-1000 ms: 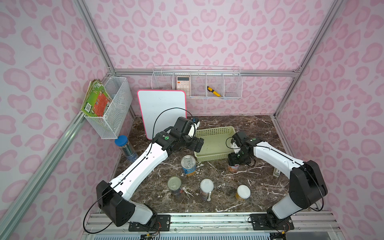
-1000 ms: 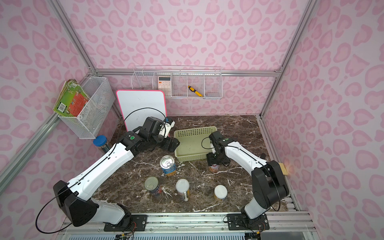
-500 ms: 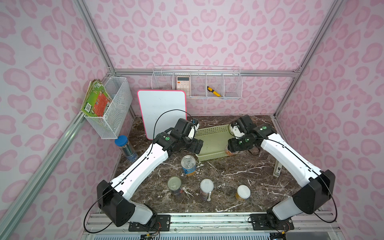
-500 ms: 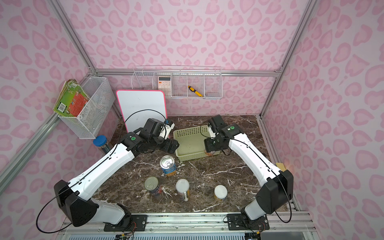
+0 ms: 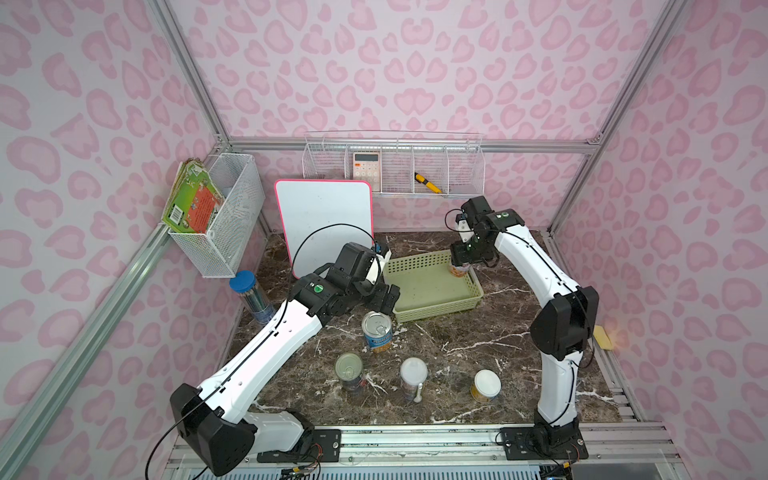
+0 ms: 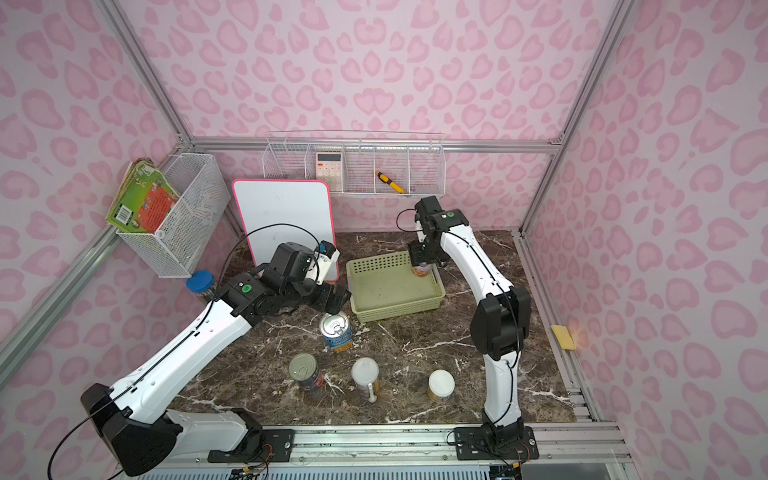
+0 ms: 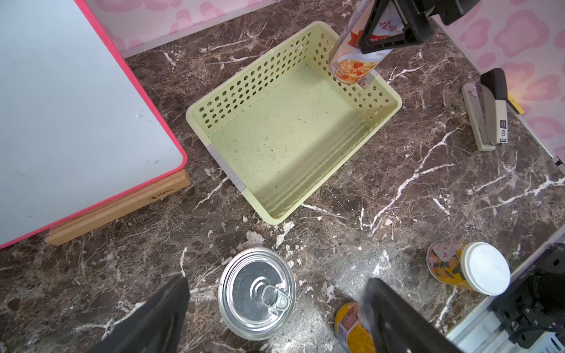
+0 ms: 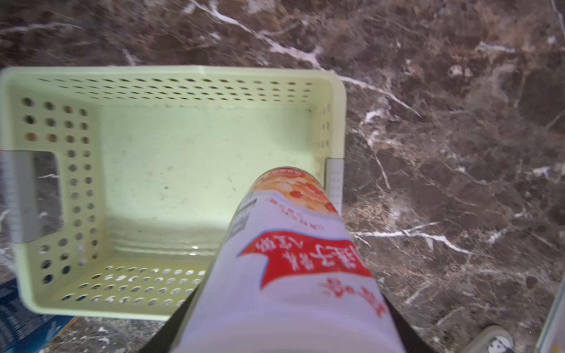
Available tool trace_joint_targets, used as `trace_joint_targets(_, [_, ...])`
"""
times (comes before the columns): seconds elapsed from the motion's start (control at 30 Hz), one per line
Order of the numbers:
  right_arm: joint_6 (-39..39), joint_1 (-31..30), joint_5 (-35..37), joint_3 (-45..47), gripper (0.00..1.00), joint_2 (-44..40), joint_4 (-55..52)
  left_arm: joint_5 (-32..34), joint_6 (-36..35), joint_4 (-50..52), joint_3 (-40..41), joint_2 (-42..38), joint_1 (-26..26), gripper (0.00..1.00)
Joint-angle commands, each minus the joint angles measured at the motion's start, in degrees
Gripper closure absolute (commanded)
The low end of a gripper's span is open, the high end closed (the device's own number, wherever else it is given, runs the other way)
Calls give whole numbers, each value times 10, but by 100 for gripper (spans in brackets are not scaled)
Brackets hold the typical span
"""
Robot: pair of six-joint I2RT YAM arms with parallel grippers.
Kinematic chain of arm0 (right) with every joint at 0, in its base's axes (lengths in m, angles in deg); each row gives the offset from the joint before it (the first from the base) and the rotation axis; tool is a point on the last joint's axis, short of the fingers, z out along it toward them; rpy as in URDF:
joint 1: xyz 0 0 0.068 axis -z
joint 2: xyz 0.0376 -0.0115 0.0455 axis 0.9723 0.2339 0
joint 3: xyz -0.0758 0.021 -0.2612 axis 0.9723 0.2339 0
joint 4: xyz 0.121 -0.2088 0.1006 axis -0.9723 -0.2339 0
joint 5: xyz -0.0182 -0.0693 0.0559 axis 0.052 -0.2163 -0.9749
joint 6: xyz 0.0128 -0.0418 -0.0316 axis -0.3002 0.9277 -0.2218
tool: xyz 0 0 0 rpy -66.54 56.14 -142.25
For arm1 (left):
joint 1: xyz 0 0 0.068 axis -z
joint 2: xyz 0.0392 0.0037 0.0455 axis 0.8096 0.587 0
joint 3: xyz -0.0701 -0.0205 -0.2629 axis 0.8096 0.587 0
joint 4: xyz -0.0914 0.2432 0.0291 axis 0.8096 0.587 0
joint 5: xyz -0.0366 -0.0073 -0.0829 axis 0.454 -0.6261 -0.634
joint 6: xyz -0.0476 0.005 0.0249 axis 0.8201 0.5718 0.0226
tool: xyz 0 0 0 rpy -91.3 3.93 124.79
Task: Put the canned food in the basket
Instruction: Place the canned food in the basket.
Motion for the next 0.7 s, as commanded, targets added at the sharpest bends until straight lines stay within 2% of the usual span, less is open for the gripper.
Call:
trace_joint_targets(0.0, [18, -3, -19, 17, 64, 11, 6, -11, 0, 3, 5, -1, 0, 5])
trace_joint_targets(0.27, [19, -21, 2, 55, 64, 43, 1, -23, 2, 3, 4, 4, 0, 5])
trace_joint_targets(0.4, [11, -28, 30, 96, 64, 26, -5, -28, 3, 5, 4, 1, 0, 5])
trace_joint_targets(0.67, [2, -36, 26, 191, 60, -11, 23, -44, 15, 17, 3, -2, 2, 5])
